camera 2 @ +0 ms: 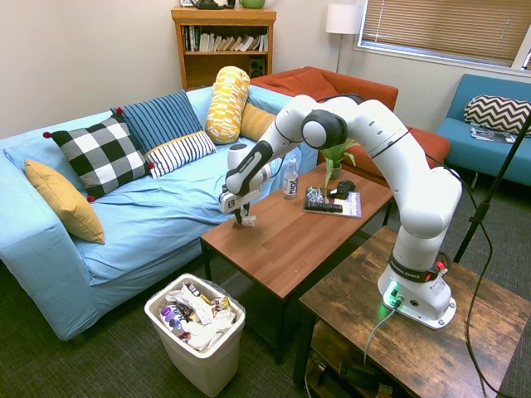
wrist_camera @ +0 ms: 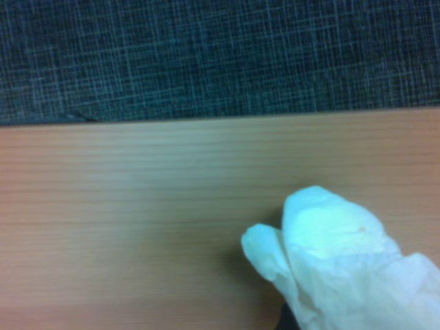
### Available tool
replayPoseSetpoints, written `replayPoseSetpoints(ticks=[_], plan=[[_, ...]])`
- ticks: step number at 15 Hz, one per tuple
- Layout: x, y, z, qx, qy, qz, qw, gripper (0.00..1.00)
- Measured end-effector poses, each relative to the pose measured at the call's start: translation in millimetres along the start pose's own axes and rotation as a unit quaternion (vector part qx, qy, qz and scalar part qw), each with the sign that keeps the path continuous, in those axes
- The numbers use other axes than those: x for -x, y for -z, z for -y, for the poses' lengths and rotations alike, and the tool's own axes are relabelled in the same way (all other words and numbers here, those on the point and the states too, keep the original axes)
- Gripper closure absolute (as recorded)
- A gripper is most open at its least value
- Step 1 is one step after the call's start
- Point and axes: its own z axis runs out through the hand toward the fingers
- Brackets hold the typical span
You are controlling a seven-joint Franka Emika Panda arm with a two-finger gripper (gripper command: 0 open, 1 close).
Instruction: Throw the tissue in the trash bin
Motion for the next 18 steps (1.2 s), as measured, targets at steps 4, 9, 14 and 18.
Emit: replayPoseSetpoints(ticks=[4,9,14,18], plan=[[71,54,36,-0.010,0.042,-0.004,0.9991,1.00],[229,64,86,0.014,0.124,-0.012,0.9921,1.00],[339,37,105,0.039,0.172,-0.021,0.9840,0.00],[358,20,111,0.049,0.184,-0.022,0.9815,0.00]])
